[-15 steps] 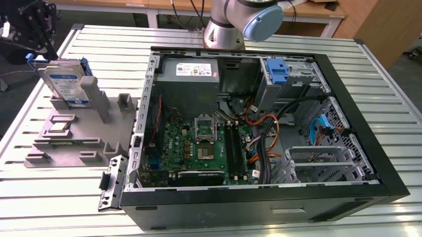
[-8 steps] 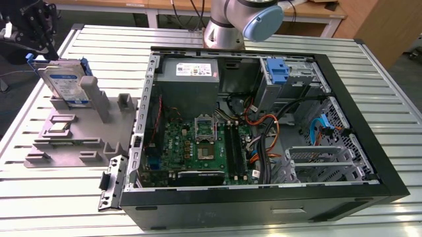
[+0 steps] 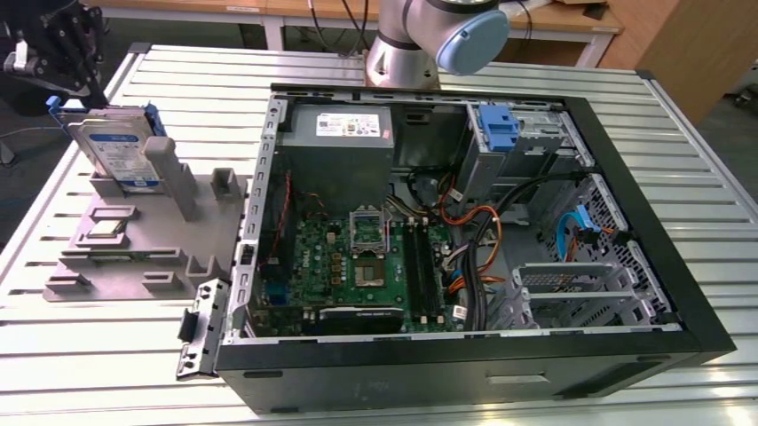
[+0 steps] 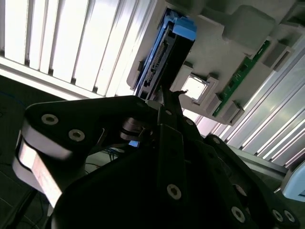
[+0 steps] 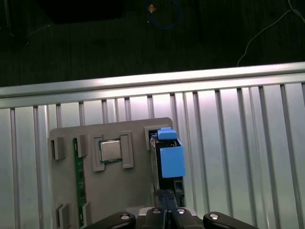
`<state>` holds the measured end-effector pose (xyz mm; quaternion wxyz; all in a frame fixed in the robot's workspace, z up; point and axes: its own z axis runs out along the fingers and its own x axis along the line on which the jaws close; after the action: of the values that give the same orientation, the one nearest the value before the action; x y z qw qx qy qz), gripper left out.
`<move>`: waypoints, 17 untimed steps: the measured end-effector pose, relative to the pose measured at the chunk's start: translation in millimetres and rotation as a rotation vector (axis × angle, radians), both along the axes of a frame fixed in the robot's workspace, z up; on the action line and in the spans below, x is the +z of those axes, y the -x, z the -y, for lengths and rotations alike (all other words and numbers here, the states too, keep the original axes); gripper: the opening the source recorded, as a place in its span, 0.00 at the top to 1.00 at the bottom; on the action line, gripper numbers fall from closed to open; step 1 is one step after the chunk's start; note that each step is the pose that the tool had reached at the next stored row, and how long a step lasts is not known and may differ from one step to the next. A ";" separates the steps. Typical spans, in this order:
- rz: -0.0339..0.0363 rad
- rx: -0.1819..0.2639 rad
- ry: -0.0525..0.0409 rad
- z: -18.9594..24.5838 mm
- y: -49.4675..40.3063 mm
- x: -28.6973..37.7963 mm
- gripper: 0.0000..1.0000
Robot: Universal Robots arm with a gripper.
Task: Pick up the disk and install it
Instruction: 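Pick up the disk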
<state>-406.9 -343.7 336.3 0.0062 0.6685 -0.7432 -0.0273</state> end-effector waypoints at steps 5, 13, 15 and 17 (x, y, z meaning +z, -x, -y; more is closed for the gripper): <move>0.0001 0.009 -0.0001 -3.9 -0.5 -0.6 0.90; 0.0008 0.056 -0.0007 -4.1 -0.5 -1.7 0.90; 0.0008 0.056 -0.0007 -4.1 -0.5 -1.8 0.90; 0.0008 0.056 -0.0007 -4.1 -0.5 -1.8 0.90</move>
<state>-406.3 -339.6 334.4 0.0064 0.6892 -0.7241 -0.0271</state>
